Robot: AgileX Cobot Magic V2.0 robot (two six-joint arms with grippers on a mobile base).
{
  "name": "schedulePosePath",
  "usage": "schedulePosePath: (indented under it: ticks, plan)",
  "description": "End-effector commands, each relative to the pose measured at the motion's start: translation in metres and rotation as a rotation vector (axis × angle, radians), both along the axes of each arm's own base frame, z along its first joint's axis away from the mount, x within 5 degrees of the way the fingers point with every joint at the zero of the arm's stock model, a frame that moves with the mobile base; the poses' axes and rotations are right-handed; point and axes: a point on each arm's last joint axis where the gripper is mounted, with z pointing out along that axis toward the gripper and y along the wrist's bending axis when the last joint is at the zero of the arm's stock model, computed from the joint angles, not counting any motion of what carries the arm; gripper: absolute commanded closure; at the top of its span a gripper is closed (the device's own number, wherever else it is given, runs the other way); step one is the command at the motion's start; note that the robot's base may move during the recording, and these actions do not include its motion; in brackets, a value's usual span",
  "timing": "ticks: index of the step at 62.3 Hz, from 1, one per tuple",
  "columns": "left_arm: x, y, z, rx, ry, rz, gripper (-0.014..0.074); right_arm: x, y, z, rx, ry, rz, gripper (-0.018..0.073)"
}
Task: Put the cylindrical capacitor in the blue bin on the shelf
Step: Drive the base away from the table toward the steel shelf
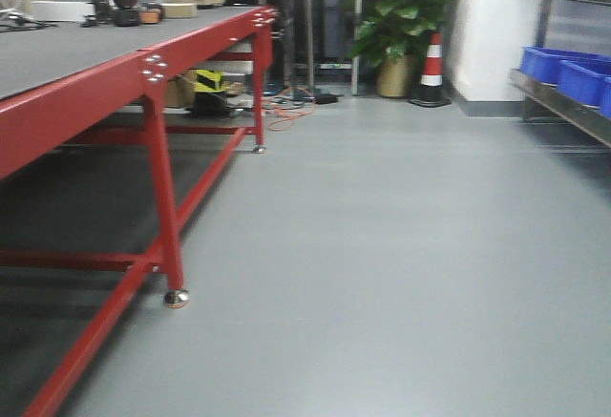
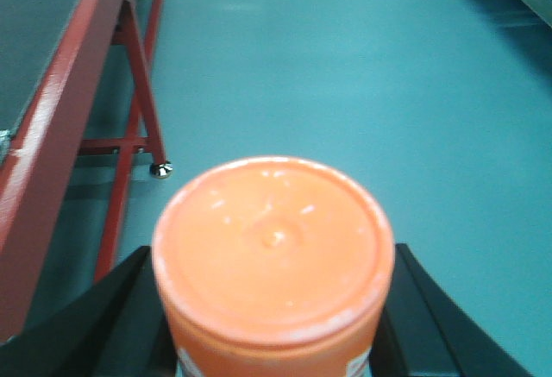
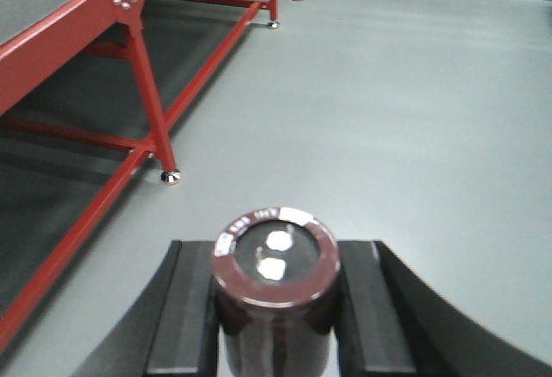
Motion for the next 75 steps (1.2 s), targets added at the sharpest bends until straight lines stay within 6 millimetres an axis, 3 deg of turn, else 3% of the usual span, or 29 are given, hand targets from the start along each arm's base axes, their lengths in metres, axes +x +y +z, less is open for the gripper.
schedulePosePath:
  ticks: [1, 75]
  plan:
    - [-0.0013, -0.0003, 0.0024, -0.015, -0.022, -0.001, 0.0708, -0.0009, -0.0003, 0.0052, 0.004, -0.035, -0.001, 0.0713]
    - [-0.0013, -0.0003, 0.0024, -0.015, -0.022, -0.001, 0.0708, -0.0008, -0.0003, 0.0054, 0.005, -0.038, -0.001, 0.0713]
